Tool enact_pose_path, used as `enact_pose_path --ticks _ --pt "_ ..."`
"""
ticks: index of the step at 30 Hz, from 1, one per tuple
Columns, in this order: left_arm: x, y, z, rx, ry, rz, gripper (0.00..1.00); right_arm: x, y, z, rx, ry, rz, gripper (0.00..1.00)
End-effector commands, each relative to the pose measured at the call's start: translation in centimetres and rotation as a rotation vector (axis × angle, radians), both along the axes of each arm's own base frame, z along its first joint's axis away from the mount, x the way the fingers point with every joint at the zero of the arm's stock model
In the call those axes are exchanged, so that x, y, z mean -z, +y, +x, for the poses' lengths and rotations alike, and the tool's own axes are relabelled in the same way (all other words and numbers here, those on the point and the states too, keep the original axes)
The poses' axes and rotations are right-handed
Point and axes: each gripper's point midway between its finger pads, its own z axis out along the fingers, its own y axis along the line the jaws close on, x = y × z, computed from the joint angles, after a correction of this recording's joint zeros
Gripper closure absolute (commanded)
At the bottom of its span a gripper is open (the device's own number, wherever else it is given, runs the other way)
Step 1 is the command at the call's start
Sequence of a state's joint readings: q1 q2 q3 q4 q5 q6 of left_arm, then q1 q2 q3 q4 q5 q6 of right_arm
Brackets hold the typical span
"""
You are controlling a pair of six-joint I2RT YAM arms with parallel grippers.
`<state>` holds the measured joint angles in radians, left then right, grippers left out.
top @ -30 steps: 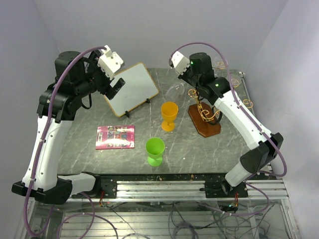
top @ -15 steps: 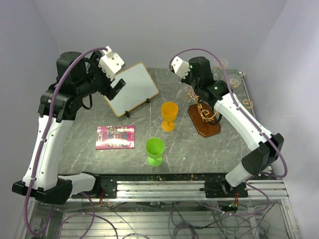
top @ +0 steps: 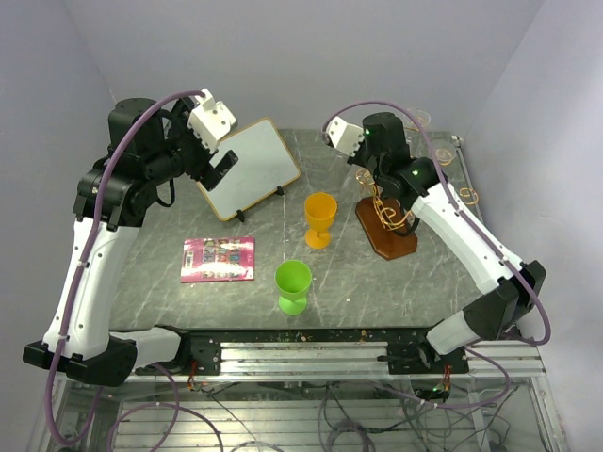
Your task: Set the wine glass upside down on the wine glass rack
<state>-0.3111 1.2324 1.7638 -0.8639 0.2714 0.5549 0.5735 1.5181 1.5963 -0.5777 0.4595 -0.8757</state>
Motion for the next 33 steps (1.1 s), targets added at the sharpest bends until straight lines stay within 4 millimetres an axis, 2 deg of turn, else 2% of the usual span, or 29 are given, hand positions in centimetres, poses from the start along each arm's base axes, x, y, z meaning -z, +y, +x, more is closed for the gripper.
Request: enact_pose_path --ticks 1,15,33 --pt "0.3 -0.2 0.3 0.019 0.003 0.002 0.03 -1.7 -0.3 -0.9 -0.026 -0.031 0.013 1.00" --pt "0.8 -0.3 0.9 0.016 0.012 0.003 0.02 -0.9 -0.9 -2.6 -0.067 0.005 -0.029 1.00" --pt "2.7 0.0 2.0 -0.001 0.033 0.030 0.01 -0.6 0.2 -4.7 -0.182 0.060 0.010 1.00"
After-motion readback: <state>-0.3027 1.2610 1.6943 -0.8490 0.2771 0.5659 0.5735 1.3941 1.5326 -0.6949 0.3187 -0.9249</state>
